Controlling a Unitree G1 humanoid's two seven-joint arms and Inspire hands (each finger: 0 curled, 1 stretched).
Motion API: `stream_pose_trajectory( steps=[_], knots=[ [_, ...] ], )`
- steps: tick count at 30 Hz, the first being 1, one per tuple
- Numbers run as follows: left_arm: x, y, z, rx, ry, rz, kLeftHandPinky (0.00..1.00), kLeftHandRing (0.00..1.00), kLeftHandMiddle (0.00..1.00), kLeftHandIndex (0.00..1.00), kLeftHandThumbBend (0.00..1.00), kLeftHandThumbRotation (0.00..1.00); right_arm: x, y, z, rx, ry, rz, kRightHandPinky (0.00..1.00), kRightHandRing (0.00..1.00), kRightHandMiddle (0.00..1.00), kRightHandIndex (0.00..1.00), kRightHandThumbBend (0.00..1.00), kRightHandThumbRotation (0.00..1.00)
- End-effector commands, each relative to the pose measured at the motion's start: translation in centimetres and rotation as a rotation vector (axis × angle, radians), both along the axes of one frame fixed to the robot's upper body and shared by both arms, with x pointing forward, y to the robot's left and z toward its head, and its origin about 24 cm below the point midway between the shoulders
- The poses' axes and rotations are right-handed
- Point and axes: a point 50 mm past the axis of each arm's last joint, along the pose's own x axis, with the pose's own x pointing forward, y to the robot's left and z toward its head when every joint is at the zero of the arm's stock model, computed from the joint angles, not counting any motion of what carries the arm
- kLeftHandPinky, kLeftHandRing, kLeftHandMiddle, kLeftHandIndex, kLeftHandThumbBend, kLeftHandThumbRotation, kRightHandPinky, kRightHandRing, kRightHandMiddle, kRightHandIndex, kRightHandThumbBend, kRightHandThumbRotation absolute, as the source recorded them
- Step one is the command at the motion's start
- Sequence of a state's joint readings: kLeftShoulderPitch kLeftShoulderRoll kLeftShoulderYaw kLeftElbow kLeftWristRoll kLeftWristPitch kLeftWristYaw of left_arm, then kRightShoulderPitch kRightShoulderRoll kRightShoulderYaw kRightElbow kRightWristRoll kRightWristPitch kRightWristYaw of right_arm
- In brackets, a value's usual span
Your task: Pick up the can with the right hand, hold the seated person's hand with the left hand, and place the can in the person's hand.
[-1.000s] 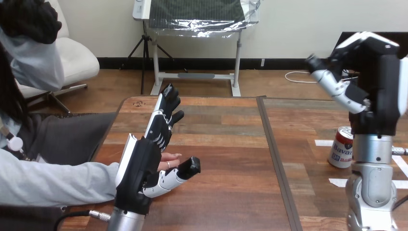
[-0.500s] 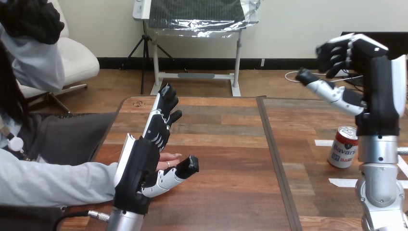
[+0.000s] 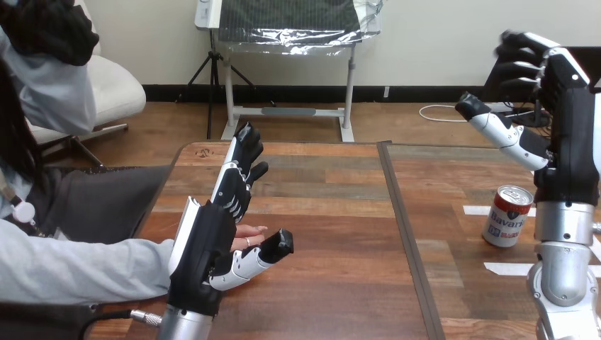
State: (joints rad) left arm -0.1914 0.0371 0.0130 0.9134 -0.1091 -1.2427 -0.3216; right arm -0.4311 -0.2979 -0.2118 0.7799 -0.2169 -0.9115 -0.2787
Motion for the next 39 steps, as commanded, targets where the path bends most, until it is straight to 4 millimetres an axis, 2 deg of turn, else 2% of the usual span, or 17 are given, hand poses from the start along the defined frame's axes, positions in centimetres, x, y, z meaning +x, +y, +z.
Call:
stream_pose_trajectory(
  steps=[1, 14, 39],
  knots=[
    [1.1, -0.3, 1.3, -0.006, -0.059, -0.009, 0.92, 0.98, 1.00, 1.00, 1.00, 0.65, 0.8, -0.7, 1.4, -0.010, -0.030, -0.031, 0.96, 0.92, 0.90, 0.94, 1.00, 0.46],
    [1.0, -0.3, 1.1, -0.020, -0.051, -0.005, 0.92, 0.97, 1.00, 1.00, 1.00, 0.65, 1.1, -1.7, 1.0, 0.021, 0.022, -0.081, 0.99, 0.94, 0.90, 0.95, 1.00, 0.46],
    [1.0, -0.4, 1.2, -0.030, -0.051, -0.006, 0.93, 0.98, 1.00, 1.00, 1.00, 0.67, 1.8, -2.8, 0.0, 0.026, 0.145, -0.198, 0.97, 0.92, 0.88, 0.95, 1.00, 0.54]
  ],
)
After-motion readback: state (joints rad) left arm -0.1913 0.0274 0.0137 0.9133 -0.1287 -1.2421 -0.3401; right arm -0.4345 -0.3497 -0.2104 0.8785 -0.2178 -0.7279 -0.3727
